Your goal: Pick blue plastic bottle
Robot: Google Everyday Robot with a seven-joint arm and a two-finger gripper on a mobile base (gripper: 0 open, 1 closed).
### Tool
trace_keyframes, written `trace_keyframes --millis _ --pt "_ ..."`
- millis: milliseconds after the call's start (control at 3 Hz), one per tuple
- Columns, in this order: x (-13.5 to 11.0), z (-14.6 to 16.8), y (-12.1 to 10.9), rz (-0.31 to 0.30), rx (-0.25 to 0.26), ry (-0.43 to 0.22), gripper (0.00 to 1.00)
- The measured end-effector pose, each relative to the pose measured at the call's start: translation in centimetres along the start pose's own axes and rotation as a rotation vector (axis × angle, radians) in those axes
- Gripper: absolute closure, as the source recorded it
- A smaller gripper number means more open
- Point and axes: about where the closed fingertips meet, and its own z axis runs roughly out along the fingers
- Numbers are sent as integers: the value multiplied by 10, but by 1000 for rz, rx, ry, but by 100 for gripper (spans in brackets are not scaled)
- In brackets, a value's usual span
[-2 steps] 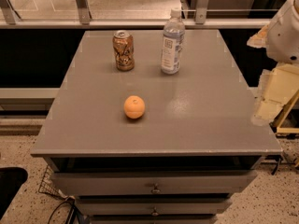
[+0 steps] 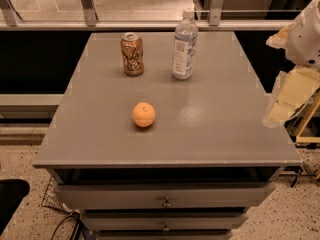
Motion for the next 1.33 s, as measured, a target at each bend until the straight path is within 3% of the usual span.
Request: trace_keyframes --millis 333,667,1333 --pt "-1 32 -34 124 32 -177 0" --pt "-20 69 -75 224 60 -425 0" --pt "-68 89 -161 298 229 -812 0"
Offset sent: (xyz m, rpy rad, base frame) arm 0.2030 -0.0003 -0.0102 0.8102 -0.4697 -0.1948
